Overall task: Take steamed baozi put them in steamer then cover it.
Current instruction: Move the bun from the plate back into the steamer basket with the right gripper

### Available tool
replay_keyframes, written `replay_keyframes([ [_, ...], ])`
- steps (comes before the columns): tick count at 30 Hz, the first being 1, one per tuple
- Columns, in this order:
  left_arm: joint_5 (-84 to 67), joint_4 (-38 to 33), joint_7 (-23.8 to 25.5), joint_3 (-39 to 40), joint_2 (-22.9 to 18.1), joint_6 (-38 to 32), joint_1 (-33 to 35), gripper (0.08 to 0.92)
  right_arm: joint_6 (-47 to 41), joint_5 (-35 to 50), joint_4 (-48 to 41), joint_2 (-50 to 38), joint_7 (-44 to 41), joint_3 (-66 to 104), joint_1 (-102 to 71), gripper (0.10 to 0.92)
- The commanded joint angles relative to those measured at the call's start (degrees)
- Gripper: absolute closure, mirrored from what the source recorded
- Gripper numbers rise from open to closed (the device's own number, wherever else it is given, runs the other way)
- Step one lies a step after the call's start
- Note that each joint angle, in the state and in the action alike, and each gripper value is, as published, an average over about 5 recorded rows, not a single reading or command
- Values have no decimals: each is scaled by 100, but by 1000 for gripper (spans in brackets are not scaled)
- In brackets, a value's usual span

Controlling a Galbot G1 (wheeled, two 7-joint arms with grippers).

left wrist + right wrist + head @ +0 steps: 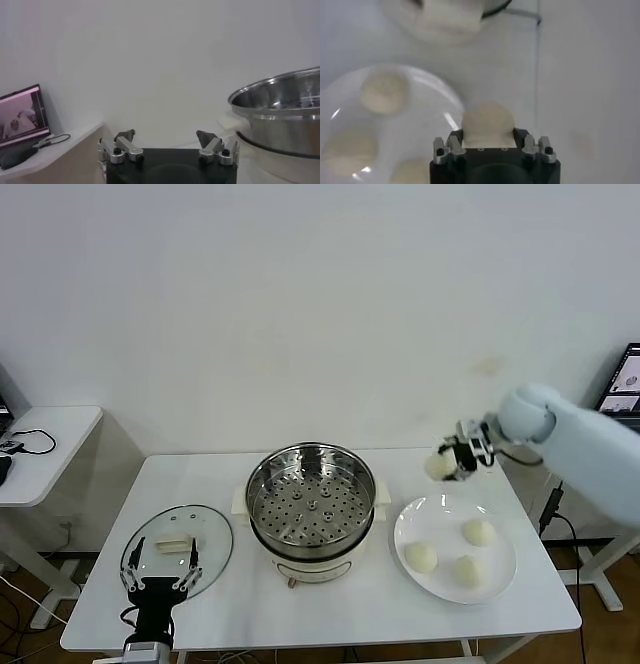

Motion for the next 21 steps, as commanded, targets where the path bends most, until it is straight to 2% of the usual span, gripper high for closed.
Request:
replay_keyframes([
  [1, -12, 5, 2, -5, 14, -3, -13, 177, 50, 976, 166, 1070, 216, -1015, 1367, 397],
  [7, -76, 55, 0, -86, 43, -6, -69, 177, 596, 696, 26, 1972, 494, -1315, 1136, 397],
  [12, -80, 69, -4, -142, 32, -13, -88, 177, 1117, 61, -235, 2606, 606, -1461, 900, 397],
  [21, -110, 48, -30, -190, -42, -19, -87, 177, 2261, -1045, -783, 2967, 709, -1718, 344, 397],
])
